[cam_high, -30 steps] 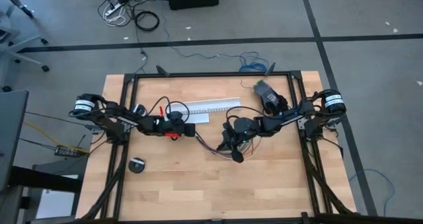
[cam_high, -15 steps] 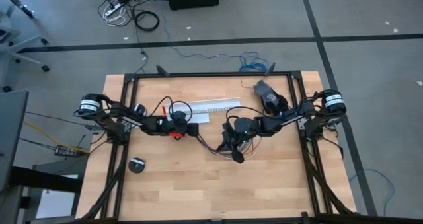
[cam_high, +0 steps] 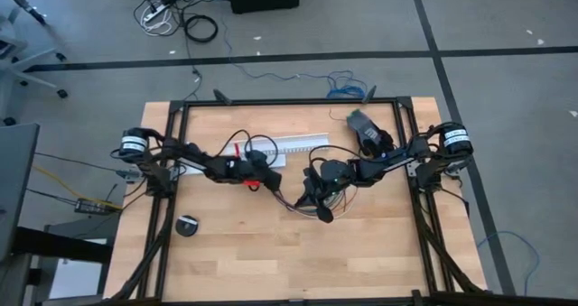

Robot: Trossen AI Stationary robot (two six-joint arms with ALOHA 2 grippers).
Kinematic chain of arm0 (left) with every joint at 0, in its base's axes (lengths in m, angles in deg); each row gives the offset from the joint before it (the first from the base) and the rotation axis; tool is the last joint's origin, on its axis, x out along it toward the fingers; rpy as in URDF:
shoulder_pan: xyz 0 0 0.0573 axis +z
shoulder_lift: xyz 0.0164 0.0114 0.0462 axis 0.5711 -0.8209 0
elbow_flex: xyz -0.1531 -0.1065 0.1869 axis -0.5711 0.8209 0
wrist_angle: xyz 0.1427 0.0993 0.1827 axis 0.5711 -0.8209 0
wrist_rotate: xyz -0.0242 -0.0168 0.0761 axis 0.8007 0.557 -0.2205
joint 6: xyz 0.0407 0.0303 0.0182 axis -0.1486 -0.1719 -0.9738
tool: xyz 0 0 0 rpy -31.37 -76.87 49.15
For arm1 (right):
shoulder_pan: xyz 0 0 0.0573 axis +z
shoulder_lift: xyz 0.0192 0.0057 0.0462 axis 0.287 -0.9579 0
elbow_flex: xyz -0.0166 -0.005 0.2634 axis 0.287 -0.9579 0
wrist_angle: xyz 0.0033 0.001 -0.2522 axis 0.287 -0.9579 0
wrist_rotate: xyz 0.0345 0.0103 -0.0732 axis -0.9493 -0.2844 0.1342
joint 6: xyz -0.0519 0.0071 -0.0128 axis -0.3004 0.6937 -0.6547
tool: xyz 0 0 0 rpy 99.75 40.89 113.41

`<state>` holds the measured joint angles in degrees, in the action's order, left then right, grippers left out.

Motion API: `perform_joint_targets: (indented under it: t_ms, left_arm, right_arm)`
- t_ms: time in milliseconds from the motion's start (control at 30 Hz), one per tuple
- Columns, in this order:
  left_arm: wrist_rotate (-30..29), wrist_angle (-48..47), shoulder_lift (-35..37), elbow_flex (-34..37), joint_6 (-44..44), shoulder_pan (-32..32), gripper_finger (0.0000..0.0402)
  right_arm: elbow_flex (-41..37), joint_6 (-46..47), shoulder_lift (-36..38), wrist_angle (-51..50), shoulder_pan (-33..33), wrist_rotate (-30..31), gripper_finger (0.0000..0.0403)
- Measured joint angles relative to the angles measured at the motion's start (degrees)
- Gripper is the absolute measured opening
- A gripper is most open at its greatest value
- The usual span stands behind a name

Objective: Ziptie cables
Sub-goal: Wrap the colored wires together using a zip tie

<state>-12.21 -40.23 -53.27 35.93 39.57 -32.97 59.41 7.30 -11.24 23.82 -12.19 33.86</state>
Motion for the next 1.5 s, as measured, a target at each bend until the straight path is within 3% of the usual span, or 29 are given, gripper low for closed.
perform_joint_targets:
  t_ms: [133,267,467,967,1067,1233,1500]
  left_arm:
    - [-3.02,-11.15,-0.29,-5.11,-6.08,0.06,0.0126]
    - [-3.38,-13.86,-1.56,-8.27,-6.17,0.33,0.0126]
    - [2.34,-9.43,-5.19,-8.93,1.32,1.26,0.0126]
    - [2.38,-1.7,-6.25,-8.79,6.87,1.16,0.0123]
    - [1.96,-1.1,-6.36,-8.75,4.54,1.13,0.0098]
    - [1.79,-0.03,-6.51,-8.66,-1.08,1.07,0.0016]
    - [2.66,8.43,-6.5,-8.66,-13.97,-0.88,0.0001]
  right_arm:
    - [0.0,-0.09,0.0,-0.15,0.0,-0.23,0.0]
    - [0.0,-0.36,0.0,0.01,-0.04,-0.41,0.0]
    - [0.04,-0.44,0.0,0.76,-0.04,-0.41,0.0]
    - [0.04,-1.65,0.0,1.16,0.57,-0.38,0.0]
    - [0.07,-1.73,0.0,1.29,0.63,-0.38,0.0]
    - [0.07,-1.92,0.0,1.29,0.63,-0.36,0.0]
    - [0.08,-1.5,0.04,1.03,0.63,0.22,0.0]
